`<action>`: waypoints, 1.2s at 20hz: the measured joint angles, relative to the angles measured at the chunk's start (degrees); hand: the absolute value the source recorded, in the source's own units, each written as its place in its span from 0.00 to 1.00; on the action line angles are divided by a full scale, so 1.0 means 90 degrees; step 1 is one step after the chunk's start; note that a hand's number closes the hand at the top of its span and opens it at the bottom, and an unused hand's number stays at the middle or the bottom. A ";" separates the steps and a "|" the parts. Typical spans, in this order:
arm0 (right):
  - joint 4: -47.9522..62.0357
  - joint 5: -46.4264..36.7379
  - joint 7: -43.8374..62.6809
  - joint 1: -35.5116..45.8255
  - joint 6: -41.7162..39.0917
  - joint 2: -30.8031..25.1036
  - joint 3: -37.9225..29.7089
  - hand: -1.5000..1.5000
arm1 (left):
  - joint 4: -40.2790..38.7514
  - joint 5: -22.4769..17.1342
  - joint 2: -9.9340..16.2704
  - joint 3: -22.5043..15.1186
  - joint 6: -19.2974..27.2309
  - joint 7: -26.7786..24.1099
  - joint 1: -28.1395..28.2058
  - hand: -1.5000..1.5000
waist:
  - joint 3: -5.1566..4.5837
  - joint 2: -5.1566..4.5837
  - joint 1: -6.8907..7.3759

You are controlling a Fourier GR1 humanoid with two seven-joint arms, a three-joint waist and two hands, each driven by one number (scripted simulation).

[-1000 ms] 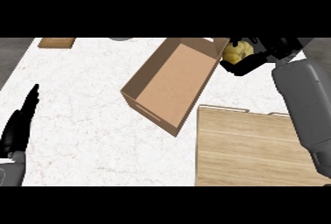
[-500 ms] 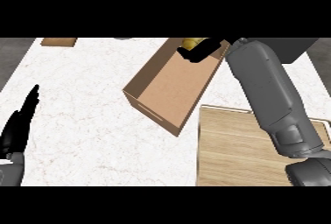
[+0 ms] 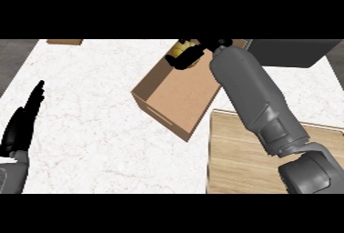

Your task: Pick the squash from the tray and place it in the cardboard box

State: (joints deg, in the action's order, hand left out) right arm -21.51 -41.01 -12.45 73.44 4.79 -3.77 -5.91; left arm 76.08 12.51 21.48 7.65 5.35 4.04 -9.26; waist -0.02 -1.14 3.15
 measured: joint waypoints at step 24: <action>0.0895 0.1228 -0.0840 0.0190 0.0902 0.0068 -0.1590 0.00 | -0.0019 0.0084 -0.0089 -0.0049 -0.0060 -0.0003 -0.0166 0.50 | 0.0009 -0.0075 0.0160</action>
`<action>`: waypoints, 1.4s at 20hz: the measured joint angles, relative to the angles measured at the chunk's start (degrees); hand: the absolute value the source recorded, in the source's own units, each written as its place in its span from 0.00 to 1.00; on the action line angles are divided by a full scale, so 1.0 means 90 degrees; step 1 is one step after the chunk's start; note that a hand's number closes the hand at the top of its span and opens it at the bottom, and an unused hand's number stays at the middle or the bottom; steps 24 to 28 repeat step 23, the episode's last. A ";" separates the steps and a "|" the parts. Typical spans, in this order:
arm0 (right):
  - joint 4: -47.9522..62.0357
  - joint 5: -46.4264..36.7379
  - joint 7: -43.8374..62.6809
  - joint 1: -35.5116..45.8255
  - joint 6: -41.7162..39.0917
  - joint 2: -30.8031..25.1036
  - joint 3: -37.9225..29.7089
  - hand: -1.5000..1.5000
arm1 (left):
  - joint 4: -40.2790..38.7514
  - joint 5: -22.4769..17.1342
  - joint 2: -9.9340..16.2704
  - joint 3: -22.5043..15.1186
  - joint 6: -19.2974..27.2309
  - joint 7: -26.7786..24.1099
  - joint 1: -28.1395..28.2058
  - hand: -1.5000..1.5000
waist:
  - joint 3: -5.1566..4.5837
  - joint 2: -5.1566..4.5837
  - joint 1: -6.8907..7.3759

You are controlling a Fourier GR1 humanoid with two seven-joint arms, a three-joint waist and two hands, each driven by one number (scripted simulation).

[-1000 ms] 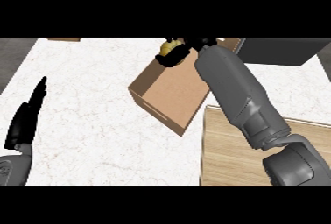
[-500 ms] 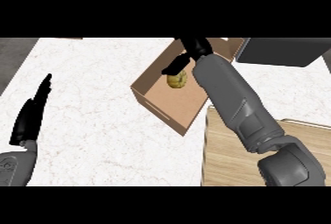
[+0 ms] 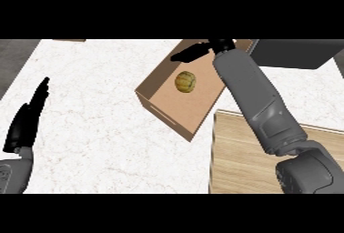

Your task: Pick the squash from the tray and place it in the cardboard box

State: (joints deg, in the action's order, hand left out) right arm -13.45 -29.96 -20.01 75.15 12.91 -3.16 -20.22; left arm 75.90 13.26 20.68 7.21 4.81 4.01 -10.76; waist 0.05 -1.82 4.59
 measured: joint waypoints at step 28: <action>0.0365 0.0810 -0.1383 -0.1151 -0.2682 -0.3162 -0.0887 0.00 | 0.0108 0.0046 -0.0082 0.0087 0.0039 0.0042 0.0130 0.50 | 0.0012 0.0016 -0.0133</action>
